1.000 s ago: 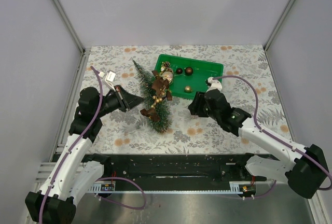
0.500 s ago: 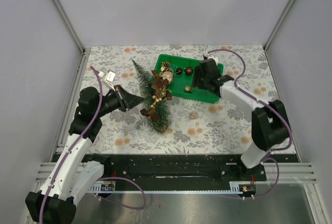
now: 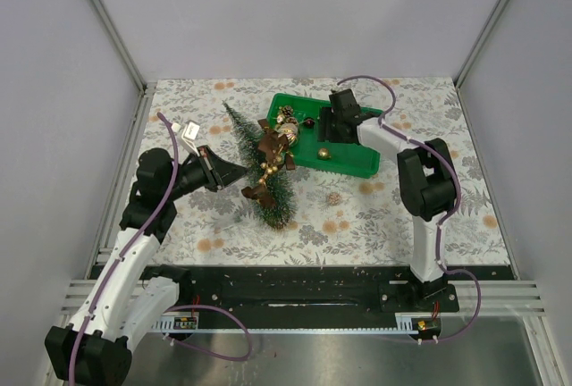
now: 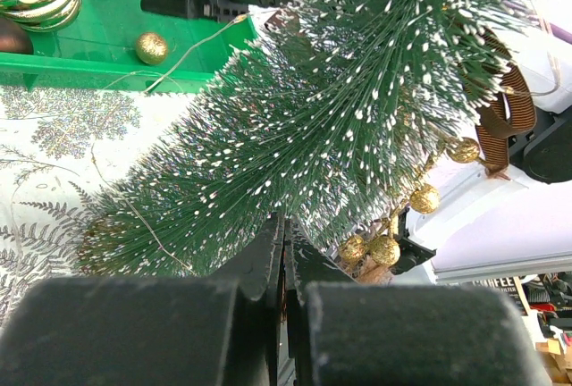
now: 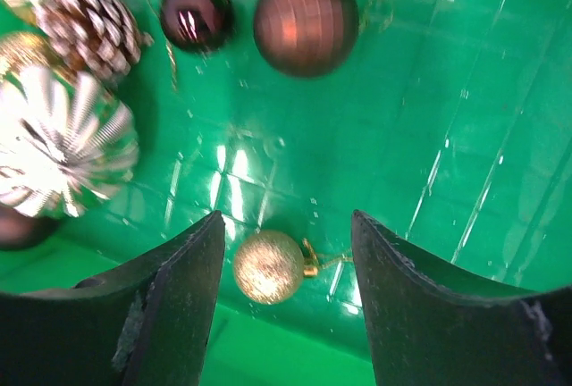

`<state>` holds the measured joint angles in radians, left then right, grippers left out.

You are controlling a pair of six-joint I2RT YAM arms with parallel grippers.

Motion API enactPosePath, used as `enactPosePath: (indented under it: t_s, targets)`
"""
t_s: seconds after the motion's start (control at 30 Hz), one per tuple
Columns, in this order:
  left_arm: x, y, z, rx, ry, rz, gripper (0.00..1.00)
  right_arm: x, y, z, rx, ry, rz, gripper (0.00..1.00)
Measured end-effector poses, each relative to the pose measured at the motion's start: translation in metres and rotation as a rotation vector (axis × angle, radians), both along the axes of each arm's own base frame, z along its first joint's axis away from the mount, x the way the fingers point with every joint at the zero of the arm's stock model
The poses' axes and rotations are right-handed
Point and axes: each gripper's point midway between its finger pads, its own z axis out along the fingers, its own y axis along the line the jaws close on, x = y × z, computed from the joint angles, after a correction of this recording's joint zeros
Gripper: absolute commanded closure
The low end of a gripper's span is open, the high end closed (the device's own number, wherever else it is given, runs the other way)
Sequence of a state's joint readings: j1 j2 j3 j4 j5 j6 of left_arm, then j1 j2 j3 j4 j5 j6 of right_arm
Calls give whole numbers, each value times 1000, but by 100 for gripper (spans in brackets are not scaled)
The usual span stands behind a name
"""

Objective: Decorate the small christmas tree

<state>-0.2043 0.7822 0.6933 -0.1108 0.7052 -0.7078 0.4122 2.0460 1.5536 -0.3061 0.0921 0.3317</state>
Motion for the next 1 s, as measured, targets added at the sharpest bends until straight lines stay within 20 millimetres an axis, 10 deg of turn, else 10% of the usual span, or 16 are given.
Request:
enactPosePath:
  t_s: [0.3, 0.67, 1.0]
  targets:
    - [4, 2, -3, 3, 12, 11, 100, -38, -5, -47, -7, 134, 38, 38]
    - [7, 4, -5, 6, 16, 18, 100, 63, 50, 50, 174, -118, 41, 38]
    - [6, 4, -6, 5, 15, 15, 100, 69, 53, -34, 150, 77, -49, 38]
